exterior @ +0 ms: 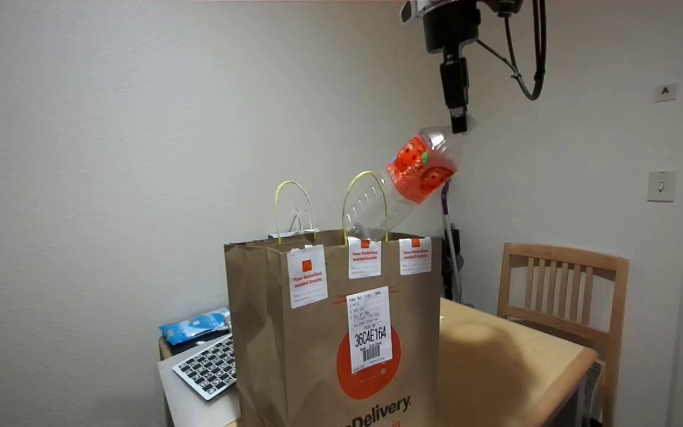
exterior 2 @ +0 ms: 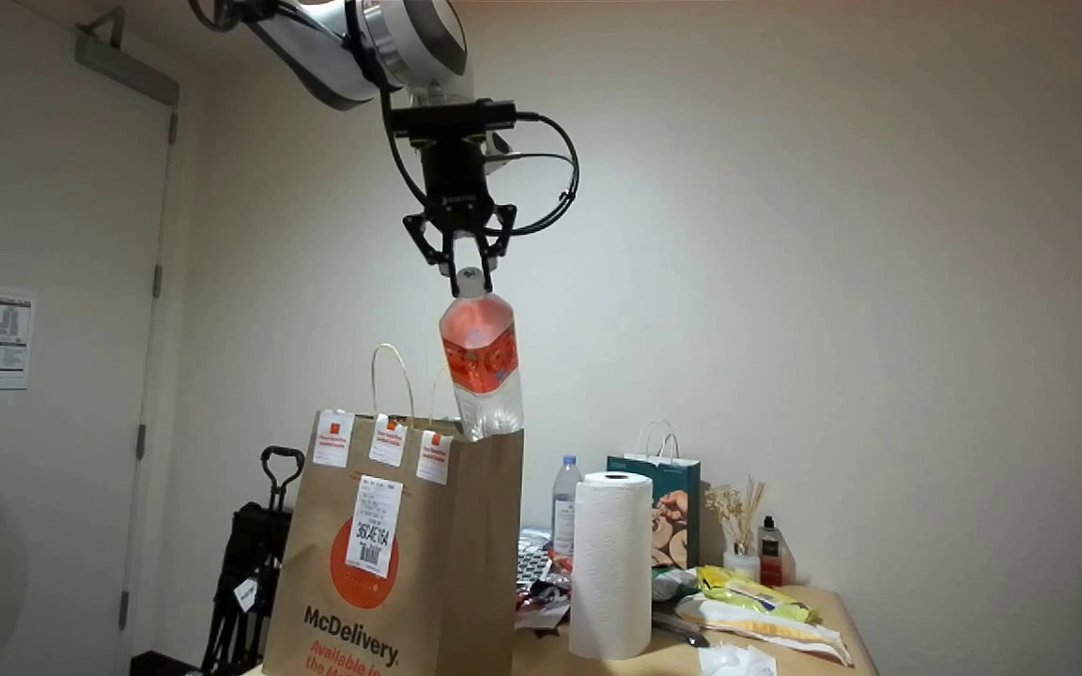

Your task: Remove the bottle from the carrier bag and put it on the table

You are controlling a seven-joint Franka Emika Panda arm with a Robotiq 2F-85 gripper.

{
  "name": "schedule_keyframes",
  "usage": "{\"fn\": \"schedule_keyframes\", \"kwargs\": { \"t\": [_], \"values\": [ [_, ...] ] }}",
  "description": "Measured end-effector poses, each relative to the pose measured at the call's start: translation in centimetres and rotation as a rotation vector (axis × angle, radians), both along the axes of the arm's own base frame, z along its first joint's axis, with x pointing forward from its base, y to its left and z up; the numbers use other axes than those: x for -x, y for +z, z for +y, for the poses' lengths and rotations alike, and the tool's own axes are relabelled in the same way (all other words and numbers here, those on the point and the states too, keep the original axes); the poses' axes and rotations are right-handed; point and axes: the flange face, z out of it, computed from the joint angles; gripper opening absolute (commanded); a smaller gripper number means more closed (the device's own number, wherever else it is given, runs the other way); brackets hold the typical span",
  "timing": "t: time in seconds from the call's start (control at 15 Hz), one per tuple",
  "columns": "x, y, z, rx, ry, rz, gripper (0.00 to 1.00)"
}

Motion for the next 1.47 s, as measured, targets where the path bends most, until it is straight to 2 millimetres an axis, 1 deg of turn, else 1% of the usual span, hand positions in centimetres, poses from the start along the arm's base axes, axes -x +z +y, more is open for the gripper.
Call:
{"fn": "schedule_keyframes", "kwargs": {
  "t": [0.13, 0.27, 0.4, 0.53, 0.67, 0.87, 1.0, 1.2, 1.33, 1.4, 1.47],
  "values": [
    [0.2, 0.6, -0.1, 0.011, -0.003, -0.003, 0.11],
    [1.1, 2.2, -0.7, 0.066, -0.019, -0.002, 0.11],
    [2.5, 4.5, -1.3, 0.142, -0.044, -0.014, 0.11],
    [4.2, 6.4, -1.7, 0.208, -0.076, 0.000, 0.11],
    [5.8, 7.0, -2.1, 0.253, -0.112, 0.052, 0.11],
    [7.2, 6.2, -2.5, 0.266, -0.151, 0.161, 0.11],
    [7.5, 5.1, -2.9, 0.261, -0.167, 0.226, 0.11],
    [7.1, 2.9, -3.4, 0.215, -0.169, 0.293, 0.11],
    [6.4, 1.1, -3.8, 0.159, -0.162, 0.324, 0.11],
    [5.7, 0.0, -4.1, 0.136, -0.157, 0.323, 0.11],
    [4.8, -1.1, -4.4, 0.124, -0.149, 0.305, 0.36]
  ]
}}
